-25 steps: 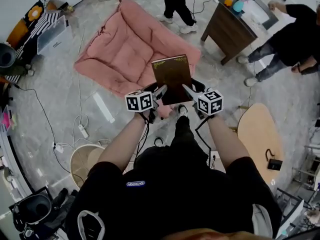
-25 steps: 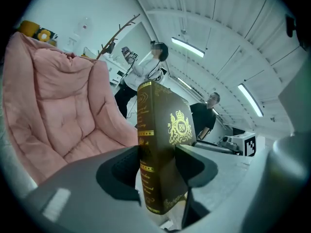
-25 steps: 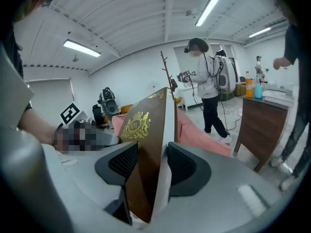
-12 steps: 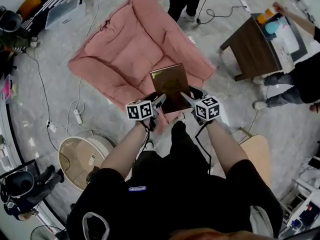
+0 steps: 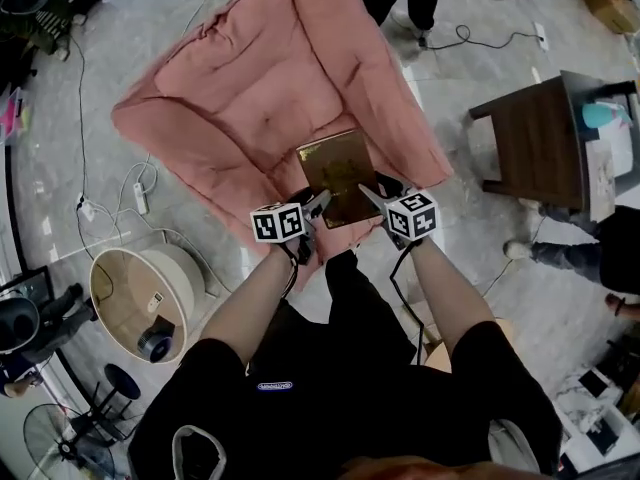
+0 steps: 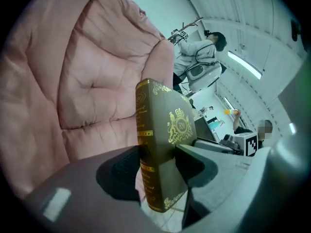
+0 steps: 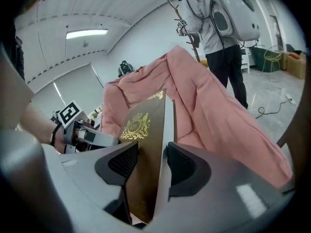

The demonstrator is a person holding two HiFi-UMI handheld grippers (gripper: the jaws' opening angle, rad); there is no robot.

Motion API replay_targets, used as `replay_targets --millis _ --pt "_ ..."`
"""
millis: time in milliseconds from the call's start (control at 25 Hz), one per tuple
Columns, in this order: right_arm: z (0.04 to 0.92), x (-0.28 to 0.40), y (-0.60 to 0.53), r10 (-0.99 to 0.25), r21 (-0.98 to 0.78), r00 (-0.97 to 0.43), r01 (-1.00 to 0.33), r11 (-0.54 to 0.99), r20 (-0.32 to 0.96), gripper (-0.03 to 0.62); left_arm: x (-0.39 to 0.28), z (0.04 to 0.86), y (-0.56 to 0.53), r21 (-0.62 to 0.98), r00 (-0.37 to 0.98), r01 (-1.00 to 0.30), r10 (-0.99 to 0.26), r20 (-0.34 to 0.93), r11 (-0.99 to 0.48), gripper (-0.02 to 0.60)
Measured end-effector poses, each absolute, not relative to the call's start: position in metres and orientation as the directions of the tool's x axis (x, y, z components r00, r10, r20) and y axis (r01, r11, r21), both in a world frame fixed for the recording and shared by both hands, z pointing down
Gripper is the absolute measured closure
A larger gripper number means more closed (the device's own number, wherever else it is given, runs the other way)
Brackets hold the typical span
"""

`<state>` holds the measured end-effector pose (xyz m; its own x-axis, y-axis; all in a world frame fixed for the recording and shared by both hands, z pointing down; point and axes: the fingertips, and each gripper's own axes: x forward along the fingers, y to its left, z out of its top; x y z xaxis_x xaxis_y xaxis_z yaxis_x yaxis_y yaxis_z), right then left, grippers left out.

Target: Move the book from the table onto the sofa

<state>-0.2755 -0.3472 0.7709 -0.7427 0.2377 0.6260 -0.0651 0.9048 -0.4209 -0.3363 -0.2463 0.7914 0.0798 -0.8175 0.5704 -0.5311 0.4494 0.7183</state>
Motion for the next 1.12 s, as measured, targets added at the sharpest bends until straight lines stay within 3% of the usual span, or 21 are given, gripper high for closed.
replay_targets --millis 440,1120 --pt "0.882 -0.331 -0.355 0.362 -0.455 -0.640 0.023 0.890 0.678 0.370 -0.366 0.901 -0.246 0.722 0.021 -0.373 -0.772 0.635 0.583 0.342" --pt "0.952 -0.358 -0.352 0.402 -0.450 -0.573 0.063 0.891 0.714 0.370 -0.385 0.968 -0.242 0.684 0.010 -0.339 -0.725 0.689 0.646 0.341"
